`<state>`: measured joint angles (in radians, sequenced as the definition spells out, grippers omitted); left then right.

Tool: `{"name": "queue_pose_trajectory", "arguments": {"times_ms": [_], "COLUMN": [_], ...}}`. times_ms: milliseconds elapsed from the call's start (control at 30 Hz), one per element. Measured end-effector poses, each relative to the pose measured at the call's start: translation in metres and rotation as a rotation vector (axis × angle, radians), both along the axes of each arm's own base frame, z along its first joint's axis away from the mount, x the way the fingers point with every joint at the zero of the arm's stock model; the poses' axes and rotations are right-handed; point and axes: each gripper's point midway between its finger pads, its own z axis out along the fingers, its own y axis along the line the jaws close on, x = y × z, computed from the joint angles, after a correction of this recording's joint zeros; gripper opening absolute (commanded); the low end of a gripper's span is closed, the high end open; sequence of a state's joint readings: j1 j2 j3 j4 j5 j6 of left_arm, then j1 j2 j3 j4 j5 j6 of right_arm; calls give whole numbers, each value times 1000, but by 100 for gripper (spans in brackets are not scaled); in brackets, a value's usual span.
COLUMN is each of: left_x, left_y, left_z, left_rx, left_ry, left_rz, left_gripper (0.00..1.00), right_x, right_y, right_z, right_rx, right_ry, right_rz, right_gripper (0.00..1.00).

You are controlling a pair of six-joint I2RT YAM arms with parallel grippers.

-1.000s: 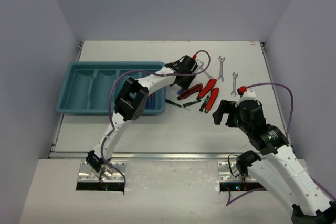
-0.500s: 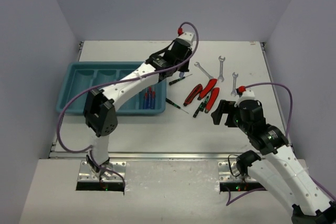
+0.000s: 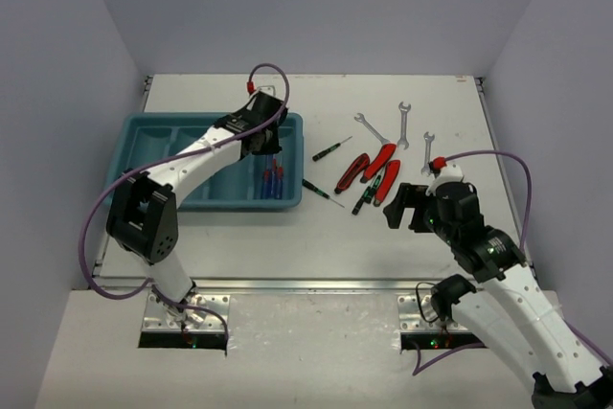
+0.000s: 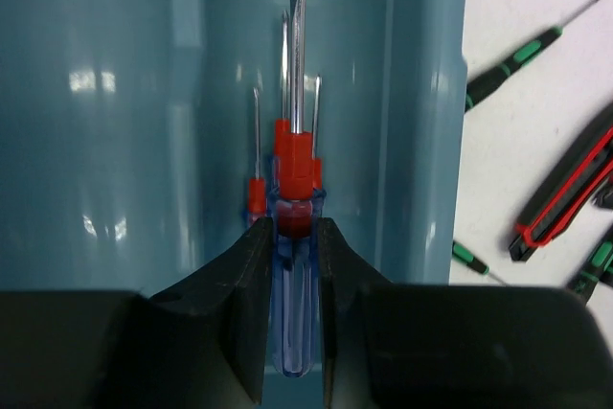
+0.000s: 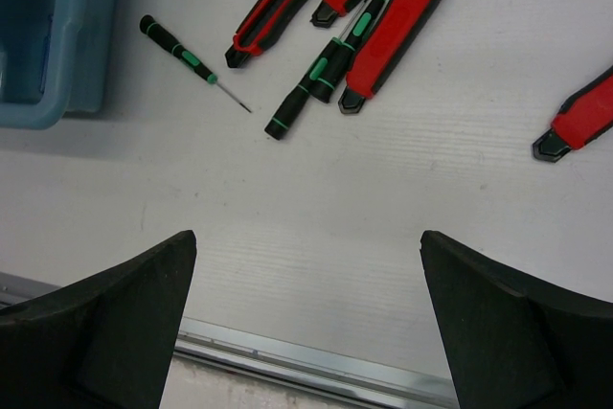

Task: Sort the tools into containers

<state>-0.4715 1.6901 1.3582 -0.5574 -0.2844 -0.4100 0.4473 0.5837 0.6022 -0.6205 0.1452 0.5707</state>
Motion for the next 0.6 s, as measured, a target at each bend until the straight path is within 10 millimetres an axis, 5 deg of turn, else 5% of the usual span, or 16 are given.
{"name": "queue_pose_trajectory", "arguments": {"times_ms": [167,433,600], "left_x": [-7,-14,-45], "left_y": [-8,-12,-7], "left_z": [-10,-7,30], "left_rx": [-26,-83,-137], "left_ry": [31,23,-61], "left_rz": [-18,-15,-24], "left_gripper": [70,89,100], "right_x": [0,9,15], "right_y": [7,23,30], "right_z": [-2,-47,-75], "right_rx": [12,1,-19], "right_ry": [13,178,276], "right_rz": [32,47,-15], "right_gripper": [99,99,97]}}
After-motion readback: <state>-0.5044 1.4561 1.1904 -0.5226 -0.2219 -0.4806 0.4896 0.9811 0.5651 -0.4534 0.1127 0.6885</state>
